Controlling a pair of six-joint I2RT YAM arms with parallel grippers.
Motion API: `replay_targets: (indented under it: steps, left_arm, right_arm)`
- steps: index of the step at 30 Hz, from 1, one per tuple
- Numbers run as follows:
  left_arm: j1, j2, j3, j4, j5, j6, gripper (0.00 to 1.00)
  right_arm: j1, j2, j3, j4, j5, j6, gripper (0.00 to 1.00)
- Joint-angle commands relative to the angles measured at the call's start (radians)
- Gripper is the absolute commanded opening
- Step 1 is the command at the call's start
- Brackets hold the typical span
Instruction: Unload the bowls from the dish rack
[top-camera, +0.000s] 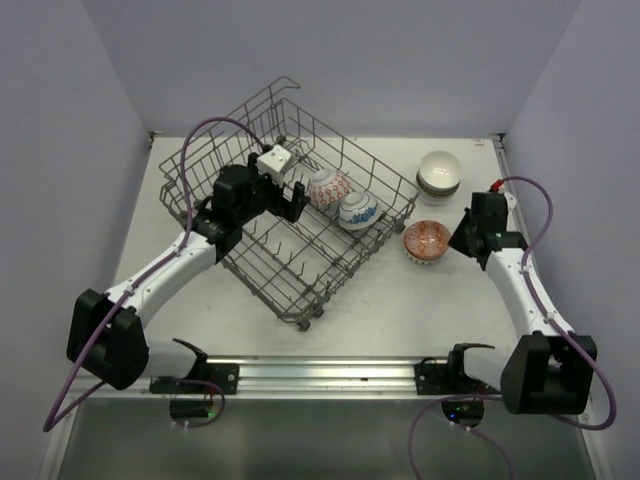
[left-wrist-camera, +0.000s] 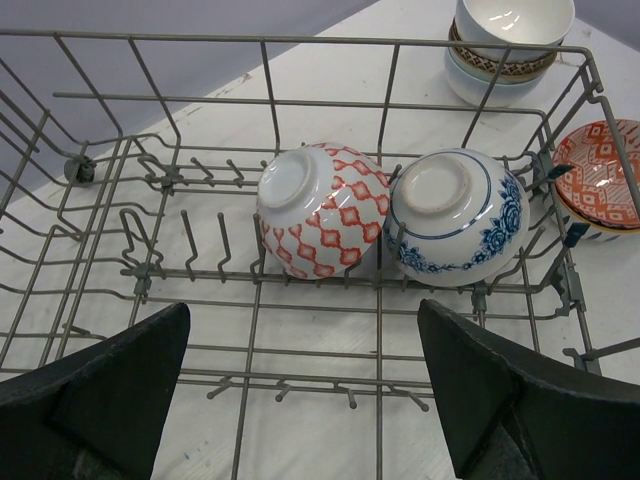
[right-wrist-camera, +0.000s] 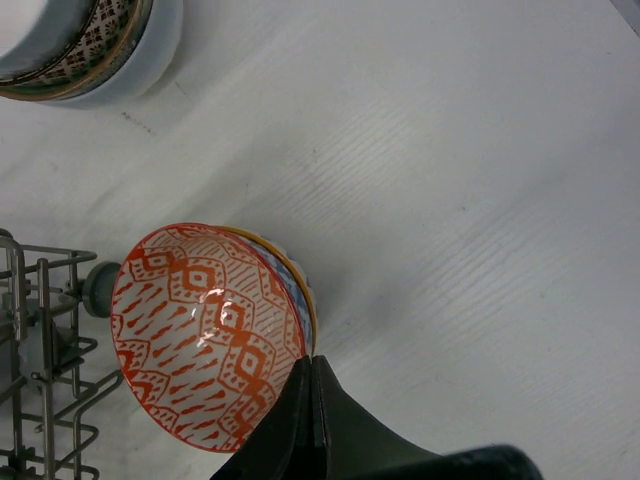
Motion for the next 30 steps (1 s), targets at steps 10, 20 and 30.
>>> replay_targets:
  steps: [10,20,30]
  left_arm:
    - [-0.013,-0.015,-0.004,0.042,-0.011,0.022,1.00]
    - [-0.019,-0.004,0.004,0.039,0.000,0.022,1.00]
    - [-0.026,0.059,0.030,0.042,0.049,0.040,1.00]
  right_arm:
    - [-0.003,0.095,-0.001,0.062,-0.099,-0.005,0.00]
    - [-0.003,0.086,0.009,0.059,-0.085,-0.007,0.00]
    - [-0.003,-0.043,0.039,0.031,-0.074,-0.018,0.50]
